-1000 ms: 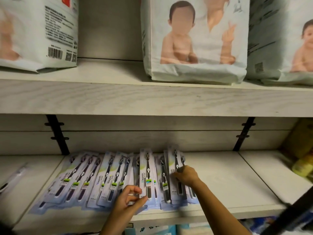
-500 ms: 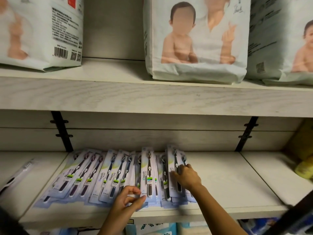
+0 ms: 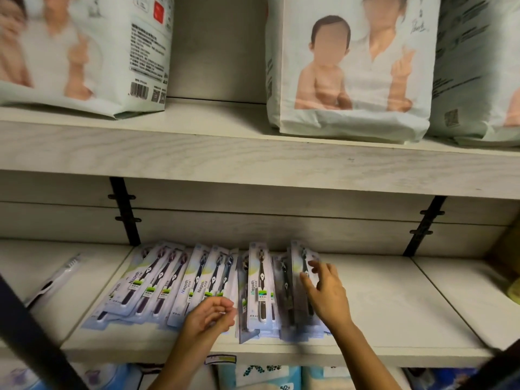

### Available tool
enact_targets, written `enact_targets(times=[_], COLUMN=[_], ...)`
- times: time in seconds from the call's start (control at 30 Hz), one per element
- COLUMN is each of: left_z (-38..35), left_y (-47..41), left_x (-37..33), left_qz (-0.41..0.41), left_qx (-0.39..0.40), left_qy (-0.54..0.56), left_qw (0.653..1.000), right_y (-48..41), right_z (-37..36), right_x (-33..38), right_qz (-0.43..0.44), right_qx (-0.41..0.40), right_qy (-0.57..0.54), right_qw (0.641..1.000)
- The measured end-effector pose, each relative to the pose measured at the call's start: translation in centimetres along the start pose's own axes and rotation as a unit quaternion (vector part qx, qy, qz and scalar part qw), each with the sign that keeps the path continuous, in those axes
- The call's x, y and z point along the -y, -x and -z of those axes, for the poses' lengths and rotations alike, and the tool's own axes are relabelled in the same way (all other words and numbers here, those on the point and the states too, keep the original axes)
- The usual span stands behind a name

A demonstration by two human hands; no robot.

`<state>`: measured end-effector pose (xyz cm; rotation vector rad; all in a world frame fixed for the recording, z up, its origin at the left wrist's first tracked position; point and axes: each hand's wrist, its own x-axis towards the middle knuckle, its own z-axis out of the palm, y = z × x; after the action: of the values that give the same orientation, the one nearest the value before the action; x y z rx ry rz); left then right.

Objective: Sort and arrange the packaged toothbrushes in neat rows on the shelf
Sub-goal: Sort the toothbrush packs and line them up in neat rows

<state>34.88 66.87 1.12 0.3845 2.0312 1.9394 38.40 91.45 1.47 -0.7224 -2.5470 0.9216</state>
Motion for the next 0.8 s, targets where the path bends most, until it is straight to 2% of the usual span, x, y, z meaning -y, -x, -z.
enact_targets(times=[0.1,0.37,0.57,0.8], left_z=[1.4,9.3,19.6,29.1], left_y=[0.3,1.7,3.0,5.7], left_x=[-1.1,-2.3,-3.0,-5.0], left_qz=[-0.044,-0.094,-0.116,-0.124], left_qx=[0.009,0.022,0.070,0.088], left_qy=[-0.008,0.007,-0.011,-0.003], left_qw=[0.999,0.995,0.991,0.988], right_y=[2.6,9.7,14.8,19.3], right_z=[0.1,-3.7,-9.8,-13.2], right_x=[2.9,11.5,20.1,28.6], right_qz=[0.070,0.151,0.137,0.148], right_qx=[-0.023,0.008,-0.028,-0.013], right_qy=[-0.064,-0.148,-0.244,-0.250], right_qw=[0.995,0.977,0.960,0.957])
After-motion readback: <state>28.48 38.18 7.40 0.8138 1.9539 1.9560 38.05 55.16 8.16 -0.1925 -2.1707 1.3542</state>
